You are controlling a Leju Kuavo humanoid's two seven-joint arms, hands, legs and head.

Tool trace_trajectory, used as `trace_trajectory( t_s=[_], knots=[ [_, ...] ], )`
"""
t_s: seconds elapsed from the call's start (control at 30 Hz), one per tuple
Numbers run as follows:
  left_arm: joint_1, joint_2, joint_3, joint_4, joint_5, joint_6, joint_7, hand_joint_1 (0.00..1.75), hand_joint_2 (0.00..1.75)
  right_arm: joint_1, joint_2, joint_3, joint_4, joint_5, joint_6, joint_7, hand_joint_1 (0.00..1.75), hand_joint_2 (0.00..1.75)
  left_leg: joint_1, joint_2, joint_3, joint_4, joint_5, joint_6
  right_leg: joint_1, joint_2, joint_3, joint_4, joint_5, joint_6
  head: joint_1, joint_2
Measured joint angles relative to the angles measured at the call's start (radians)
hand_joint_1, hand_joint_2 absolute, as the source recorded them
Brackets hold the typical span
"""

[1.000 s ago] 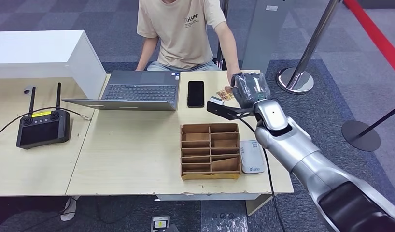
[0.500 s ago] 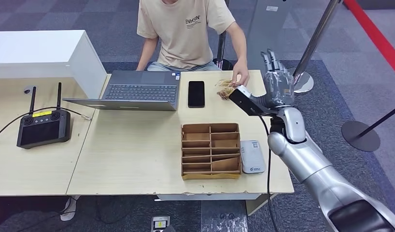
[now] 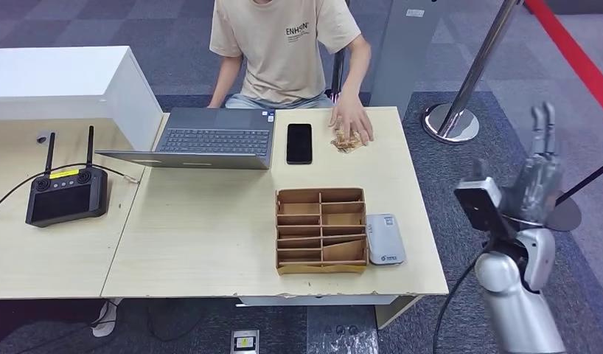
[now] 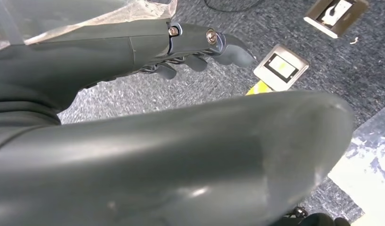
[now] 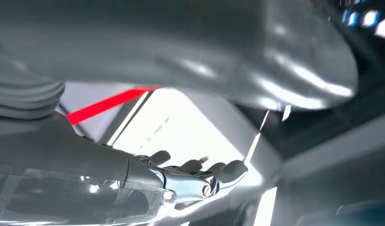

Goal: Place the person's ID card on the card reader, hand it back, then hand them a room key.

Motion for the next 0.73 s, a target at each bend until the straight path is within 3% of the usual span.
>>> trace_trajectory(
  t_s=[0.13,0.3,0.4,0.57,0.7,0.73],
  knots=[
    [0.006,0.000,0.012,0.000,0.016,0.004,-0.002,0.00,0.00,0.086,0.077,-0.214,-0.051,-0.138,-0.001,-0.113,0.00,0.00,0.000,0.000,0.001,0.000,0.000,0.000,0.000,0.000,0.000,0.000,0.000,0.000,0.000,0.000],
    [0.010,0.000,0.022,0.000,0.035,0.004,0.007,0.00,0.00,0.160,0.185,-0.501,-0.006,-0.373,-0.003,-0.252,0.00,0.00,0.000,0.002,0.001,0.000,-0.001,0.000,0.000,0.003,-0.001,0.000,0.000,0.000,0.000,0.000],
    [0.009,-0.001,0.029,0.000,0.044,0.004,0.012,0.00,0.00,0.163,0.233,-0.651,0.093,-0.358,-0.003,-0.320,0.00,0.00,0.000,0.004,0.001,-0.001,-0.001,0.000,0.000,0.005,0.000,0.000,0.000,0.000,0.000,0.000],
    [0.008,-0.001,0.038,0.000,0.057,0.006,0.020,0.00,0.00,0.131,0.271,-0.862,0.308,-0.223,0.000,-0.358,0.00,0.00,0.000,0.005,0.001,-0.001,-0.001,0.000,0.000,0.006,0.000,0.000,0.000,0.000,0.000,0.000],
    [0.006,-0.001,0.042,0.000,0.065,0.007,0.023,0.00,0.00,0.098,0.282,-0.981,0.445,-0.102,0.003,-0.348,0.00,1.75,0.000,0.006,0.002,0.000,-0.001,0.000,0.000,0.006,-0.001,-0.001,0.000,-0.001,0.000,0.000],
    [0.006,-0.001,0.042,0.000,0.067,0.007,0.023,0.00,0.00,0.094,0.284,-0.996,0.463,-0.083,0.003,-0.341,0.00,1.75,0.001,0.006,0.002,0.000,-0.001,0.000,0.001,0.006,-0.001,-0.001,0.000,-0.001,0.000,0.000]
  ],
)
